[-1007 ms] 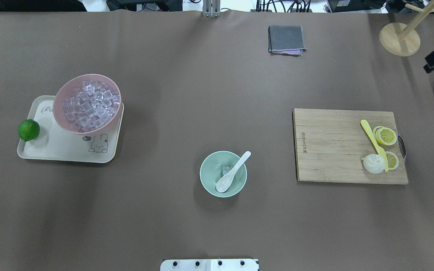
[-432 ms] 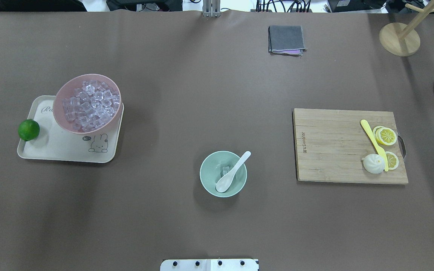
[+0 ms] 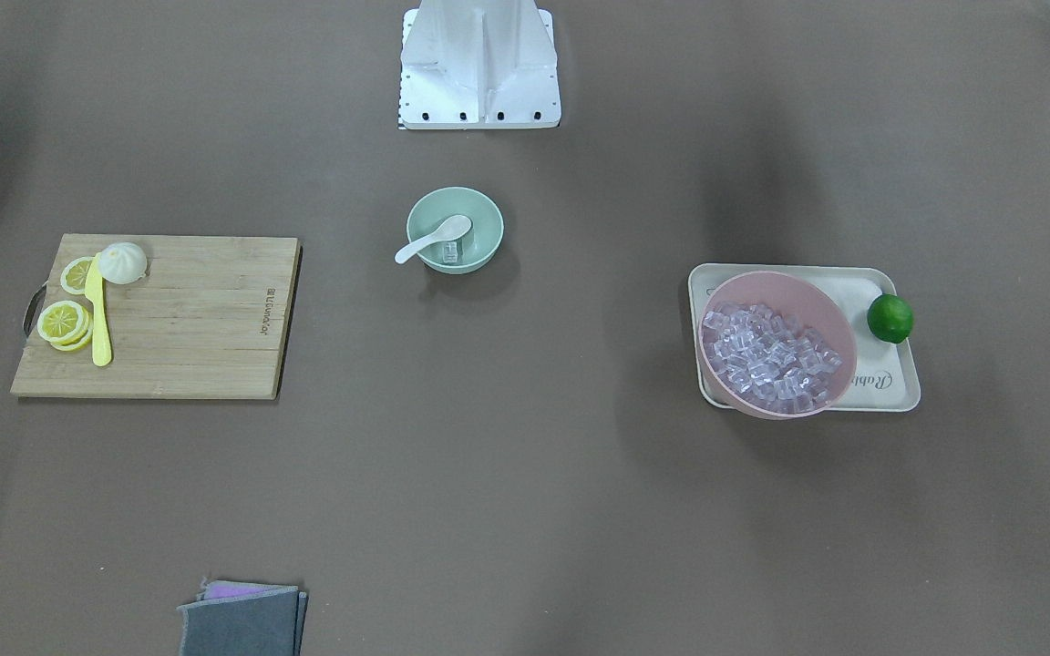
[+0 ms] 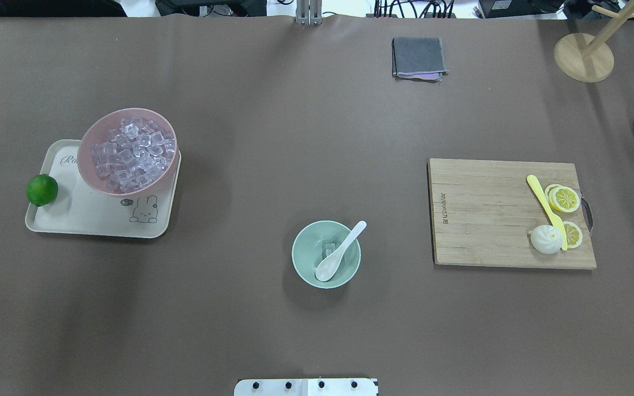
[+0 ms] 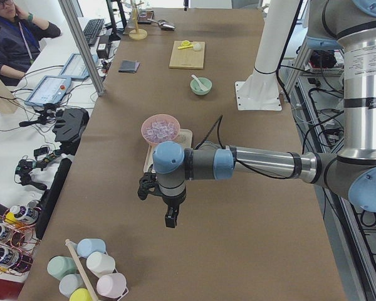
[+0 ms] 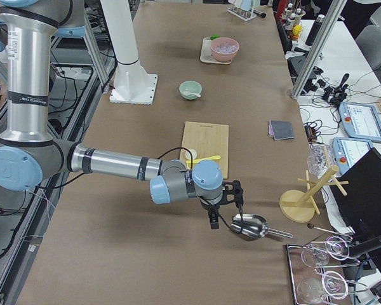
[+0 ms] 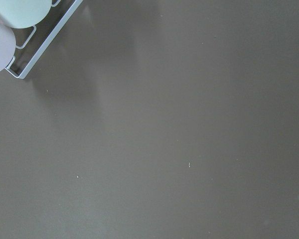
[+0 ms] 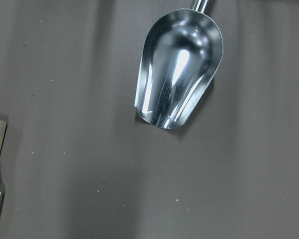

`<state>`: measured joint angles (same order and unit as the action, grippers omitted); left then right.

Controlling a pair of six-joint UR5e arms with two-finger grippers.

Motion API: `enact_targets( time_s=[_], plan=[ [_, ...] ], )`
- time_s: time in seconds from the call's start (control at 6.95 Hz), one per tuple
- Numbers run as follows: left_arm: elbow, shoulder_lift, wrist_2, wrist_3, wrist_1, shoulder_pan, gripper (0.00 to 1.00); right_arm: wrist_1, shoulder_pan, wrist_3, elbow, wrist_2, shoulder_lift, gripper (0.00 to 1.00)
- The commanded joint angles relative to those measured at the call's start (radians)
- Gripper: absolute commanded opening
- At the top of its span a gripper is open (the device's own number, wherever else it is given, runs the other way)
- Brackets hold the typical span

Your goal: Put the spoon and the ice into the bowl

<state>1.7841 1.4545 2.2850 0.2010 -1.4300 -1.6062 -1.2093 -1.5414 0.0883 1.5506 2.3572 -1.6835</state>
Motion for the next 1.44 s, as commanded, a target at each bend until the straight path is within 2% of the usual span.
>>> enact_targets(
  time_s=[0.0, 0.14, 0.43, 0.72, 0.86, 1.29],
  plan=[
    [0.0, 0.001, -0.001, 0.0, -0.001, 0.0, 0.98, -0.143, -0.014, -0.007, 0.054, -0.01, -0.004, 1.0],
    [-0.002, 0.001, -0.002, 0.0, -0.003, 0.0, 0.98, -0.232, -0.005, -0.039, 0.128, -0.103, -0.005, 1.0],
    [-0.005, 0.001, -0.004, 0.0, -0.003, 0.0, 0.98, -0.524, -0.049, -0.244, 0.251, -0.159, 0.008, 1.0],
    [-0.008, 0.003, -0.004, 0.0, -0.006, 0.002, 0.98, -0.513, -0.049, -0.245, 0.243, -0.171, -0.03, 1.0],
    [0.01, 0.003, -0.001, 0.008, -0.001, 0.0, 0.98, -0.513, -0.049, -0.245, 0.214, -0.165, -0.03, 1.0],
    [0.003, 0.003, -0.01, 0.008, -0.001, 0.002, 0.98, -0.51, -0.051, -0.254, 0.218, -0.164, -0.03, 1.0]
  ],
)
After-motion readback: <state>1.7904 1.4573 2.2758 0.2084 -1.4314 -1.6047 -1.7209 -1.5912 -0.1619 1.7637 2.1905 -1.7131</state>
